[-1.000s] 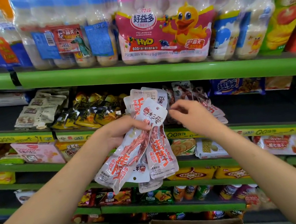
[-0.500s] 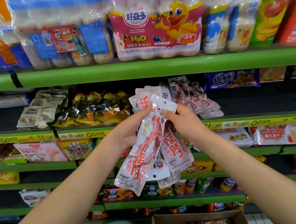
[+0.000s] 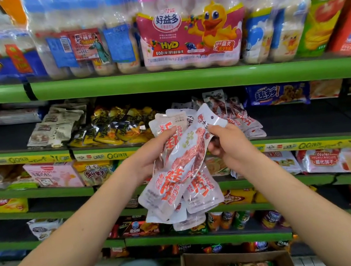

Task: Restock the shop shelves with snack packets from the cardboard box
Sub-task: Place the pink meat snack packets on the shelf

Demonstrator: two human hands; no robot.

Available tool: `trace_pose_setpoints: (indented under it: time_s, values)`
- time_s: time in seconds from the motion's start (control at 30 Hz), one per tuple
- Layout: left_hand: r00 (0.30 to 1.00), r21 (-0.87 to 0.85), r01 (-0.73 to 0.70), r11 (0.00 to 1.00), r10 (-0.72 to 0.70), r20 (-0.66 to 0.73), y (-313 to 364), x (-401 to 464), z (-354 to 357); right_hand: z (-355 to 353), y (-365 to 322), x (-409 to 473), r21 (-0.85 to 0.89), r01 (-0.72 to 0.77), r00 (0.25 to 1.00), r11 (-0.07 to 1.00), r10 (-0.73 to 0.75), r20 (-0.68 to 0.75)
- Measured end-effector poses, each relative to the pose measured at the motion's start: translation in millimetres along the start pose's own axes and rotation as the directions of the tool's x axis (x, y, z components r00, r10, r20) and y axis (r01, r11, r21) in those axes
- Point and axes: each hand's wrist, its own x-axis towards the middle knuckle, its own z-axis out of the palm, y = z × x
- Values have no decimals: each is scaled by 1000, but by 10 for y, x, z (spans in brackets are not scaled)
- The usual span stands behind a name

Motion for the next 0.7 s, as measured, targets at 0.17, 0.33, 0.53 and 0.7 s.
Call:
trace_pose_setpoints:
  time_s: [0.17, 0.33, 0.53, 0.7]
  values:
    - [993, 9, -98, 995, 98, -68, -80, -94, -184, -145, 20, -27, 285, -116, 989, 952, 138, -58]
    - [1000, -5, 7, 1000, -7, -1, -62, -110, -71, -216, 52, 5, 174, -152, 978, 973, 173, -113]
    - [998, 147, 55, 988, -58, 20, -65, -70, 65, -207, 24, 58, 98, -140, 984, 985, 150, -100]
    - [999, 128, -32, 991, 35, -15, -43, -52, 155, -147, -16, 45, 104, -47, 999, 994, 48, -3]
